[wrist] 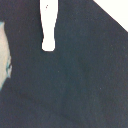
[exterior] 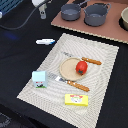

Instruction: Interact with the objects in diverse but meaningful ways.

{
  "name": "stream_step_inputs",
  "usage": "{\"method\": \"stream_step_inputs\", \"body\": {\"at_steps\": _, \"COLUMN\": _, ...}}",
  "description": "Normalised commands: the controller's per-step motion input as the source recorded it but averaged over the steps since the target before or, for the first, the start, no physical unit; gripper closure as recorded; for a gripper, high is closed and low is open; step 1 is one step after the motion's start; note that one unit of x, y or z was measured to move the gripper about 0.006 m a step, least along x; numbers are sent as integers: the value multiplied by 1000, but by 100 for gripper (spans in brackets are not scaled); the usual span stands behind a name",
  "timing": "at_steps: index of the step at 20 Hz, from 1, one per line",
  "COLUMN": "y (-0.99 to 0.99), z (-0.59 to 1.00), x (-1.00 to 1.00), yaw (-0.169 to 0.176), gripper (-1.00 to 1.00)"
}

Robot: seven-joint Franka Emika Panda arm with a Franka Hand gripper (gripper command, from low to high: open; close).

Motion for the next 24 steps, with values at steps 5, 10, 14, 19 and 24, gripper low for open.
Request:
{"method": "stream_step_inputs", "body": {"at_steps": 5, "y": -229, "z": 559, "x": 771, "yaw": -158, "gripper": -100}}
{"method": "stream_step_inputs", "body": {"at_steps": 10, "y": -294, "z": 325, "x": 774, "yaw": -166, "gripper": -100}}
{"method": "stream_step_inputs", "body": {"at_steps": 14, "y": -387, "z": 140, "x": 751, "yaw": -152, "gripper": -100}}
{"method": "stream_step_inputs", "body": {"at_steps": 19, "y": -456, "z": 37, "x": 743, "yaw": -139, "gripper": -100}}
{"method": "stream_step_inputs", "body": {"at_steps": 24, "y": -516, "z": 0, "x": 518, "yaw": -140, "gripper": -100}}
